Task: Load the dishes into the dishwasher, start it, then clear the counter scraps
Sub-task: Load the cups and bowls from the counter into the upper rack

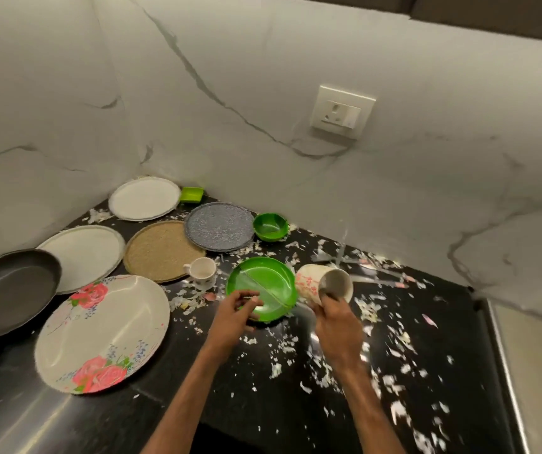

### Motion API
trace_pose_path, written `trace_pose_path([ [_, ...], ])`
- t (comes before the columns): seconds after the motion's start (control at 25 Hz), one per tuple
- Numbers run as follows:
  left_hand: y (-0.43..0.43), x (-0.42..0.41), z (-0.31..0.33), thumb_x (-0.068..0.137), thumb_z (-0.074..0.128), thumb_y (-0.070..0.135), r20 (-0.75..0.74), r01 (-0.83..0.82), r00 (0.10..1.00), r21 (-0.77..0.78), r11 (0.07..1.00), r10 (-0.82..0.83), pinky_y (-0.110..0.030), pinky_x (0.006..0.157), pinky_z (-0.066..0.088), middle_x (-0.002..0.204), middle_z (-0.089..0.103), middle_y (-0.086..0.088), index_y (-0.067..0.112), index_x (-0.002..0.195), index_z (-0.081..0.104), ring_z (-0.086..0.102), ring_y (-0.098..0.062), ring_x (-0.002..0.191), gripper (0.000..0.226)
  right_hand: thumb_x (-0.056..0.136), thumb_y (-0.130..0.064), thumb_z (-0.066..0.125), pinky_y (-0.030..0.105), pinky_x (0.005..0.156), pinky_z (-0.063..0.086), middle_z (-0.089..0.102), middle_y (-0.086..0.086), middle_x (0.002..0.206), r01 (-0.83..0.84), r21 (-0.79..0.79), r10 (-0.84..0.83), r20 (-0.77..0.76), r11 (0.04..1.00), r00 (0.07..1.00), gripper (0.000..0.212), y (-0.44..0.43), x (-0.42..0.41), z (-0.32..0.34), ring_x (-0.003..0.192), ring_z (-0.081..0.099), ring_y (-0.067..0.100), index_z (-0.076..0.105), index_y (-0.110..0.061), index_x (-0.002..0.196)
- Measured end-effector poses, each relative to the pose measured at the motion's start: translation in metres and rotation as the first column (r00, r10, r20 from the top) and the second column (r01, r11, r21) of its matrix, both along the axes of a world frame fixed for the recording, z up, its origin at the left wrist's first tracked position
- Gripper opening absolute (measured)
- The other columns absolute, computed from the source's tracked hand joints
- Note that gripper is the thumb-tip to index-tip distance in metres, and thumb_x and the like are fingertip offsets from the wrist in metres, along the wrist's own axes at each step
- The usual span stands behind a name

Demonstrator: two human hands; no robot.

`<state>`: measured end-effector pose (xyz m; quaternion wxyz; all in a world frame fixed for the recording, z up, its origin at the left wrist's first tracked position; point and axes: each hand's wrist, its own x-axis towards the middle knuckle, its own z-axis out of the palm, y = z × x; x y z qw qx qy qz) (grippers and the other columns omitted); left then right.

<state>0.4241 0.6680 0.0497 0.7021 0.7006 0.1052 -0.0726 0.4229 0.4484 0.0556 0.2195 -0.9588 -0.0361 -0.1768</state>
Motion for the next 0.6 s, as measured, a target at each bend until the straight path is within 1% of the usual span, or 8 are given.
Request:
trace_pose_path([
  [0.08, -0.025, -0.011, 0.000, 0.095, 0.060, 0.033, -0.064, 0.100, 0.992, -0.154, 0.983, -0.111, -0.033, 0.064, 0.058, 0.113, 0.072, -0.007, 0.021, 0.116, 0.063, 0.070, -0.021, 0.090, 0.024, 0.077, -0.018, 0.084, 0.022, 0.052, 0.054, 0.074, 0.007, 0.090, 0.014, -0.028, -0.010, 0.133, 1.000, 0.991, 0.019, -0.001, -0.047, 0.007, 0.065, 0.068, 0.016, 0.073, -0.010, 0.090],
  [0.16, -0.053, -0.034, -0.007, 0.092, 0.055, 0.051, -0.156, 0.217, 0.945, -0.363, 0.906, -0.288, -0.040, 0.073, 0.058, 0.117, 0.070, -0.007, 0.019, 0.124, 0.061, 0.069, -0.025, 0.100, 0.046, 0.071, -0.013, 0.087, 0.027, 0.053, 0.053, 0.073, 0.005, 0.086, 0.045, 0.026, -0.049, 0.208, 0.999, 0.977, 0.023, 0.001, -0.097, 0.011, 0.068, 0.067, 0.018, 0.072, -0.012, 0.088],
  [0.24, -0.074, -0.060, -0.018, 0.094, 0.045, 0.060, -0.192, 0.278, 0.863, -0.592, 0.757, -0.468, -0.045, 0.079, 0.056, 0.121, 0.068, -0.013, 0.015, 0.131, 0.060, 0.068, -0.027, 0.100, 0.060, 0.074, -0.002, 0.079, 0.029, 0.060, 0.055, 0.072, 0.005, 0.086, 0.035, 0.087, -0.057, 0.266, 0.996, 0.962, 0.022, 0.001, -0.146, 0.010, 0.078, 0.068, 0.020, 0.071, -0.013, 0.091],
  [0.32, -0.098, -0.091, -0.024, 0.096, 0.040, 0.062, -0.188, 0.307, 0.774, -0.724, 0.618, -0.604, -0.045, 0.078, 0.058, 0.127, 0.065, -0.017, 0.013, 0.133, 0.061, 0.068, -0.029, 0.104, 0.065, 0.076, 0.001, 0.063, 0.026, 0.068, 0.055, 0.072, 0.003, 0.087, 0.053, 0.025, -0.058, 0.276, 0.998, 0.959, 0.026, -0.007, -0.202, 0.007, 0.086, 0.066, 0.019, 0.070, -0.015, 0.094],
  [0.4, -0.128, -0.121, -0.024, 0.096, 0.043, 0.058, -0.173, 0.404, 0.687, -0.717, 0.568, -0.706, -0.041, 0.075, 0.059, 0.126, 0.066, -0.017, 0.013, 0.131, 0.063, 0.069, -0.027, 0.103, 0.061, 0.075, 0.001, 0.064, 0.026, 0.074, 0.054, 0.073, 0.005, 0.093, 0.120, 0.022, -0.122, 0.192, 0.993, 0.974, 0.028, -0.022, -0.254, -0.002, 0.092, 0.067, 0.020, 0.074, -0.013, 0.098],
  [0.48, -0.162, -0.154, -0.019, 0.092, 0.051, 0.050, -0.178, 0.544, 0.593, -0.630, 0.554, -0.785, -0.037, 0.071, 0.059, 0.119, 0.069, -0.014, 0.015, 0.131, 0.062, 0.070, -0.024, 0.098, 0.054, 0.078, -0.005, 0.074, 0.024, 0.085, 0.052, 0.073, 0.009, 0.107, 0.291, 0.156, -0.300, 0.042, 0.944, 0.953, 0.029, -0.037, -0.301, -0.008, 0.101, 0.067, 0.022, 0.074, -0.008, 0.107],
  [0.56, -0.193, -0.184, -0.013, 0.088, 0.055, 0.044, -0.187, 0.679, 0.492, -0.528, 0.510, -0.850, -0.035, 0.071, 0.057, 0.114, 0.070, -0.013, 0.018, 0.129, 0.061, 0.068, -0.022, 0.094, 0.048, 0.087, -0.017, 0.071, 0.016, 0.093, 0.047, 0.071, 0.003, 0.118, 0.457, 0.391, -0.445, -0.126, 0.799, 0.887, 0.033, -0.045, -0.342, -0.012, 0.110, 0.064, 0.014, 0.071, -0.011, 0.118],
  [0.6, -0.206, -0.198, -0.011, 0.087, 0.058, 0.041, -0.189, 0.736, 0.442, -0.482, 0.476, -0.877, -0.036, 0.071, 0.055, 0.112, 0.069, -0.014, 0.019, 0.129, 0.060, 0.067, -0.023, 0.092, 0.047, 0.090, -0.020, 0.069, 0.015, 0.092, 0.047, 0.071, -0.003, 0.117, 0.515, 0.520, -0.495, -0.191, 0.682, 0.848, 0.031, -0.049, -0.360, -0.015, 0.110, 0.065, 0.008, 0.070, -0.013, 0.119],
])
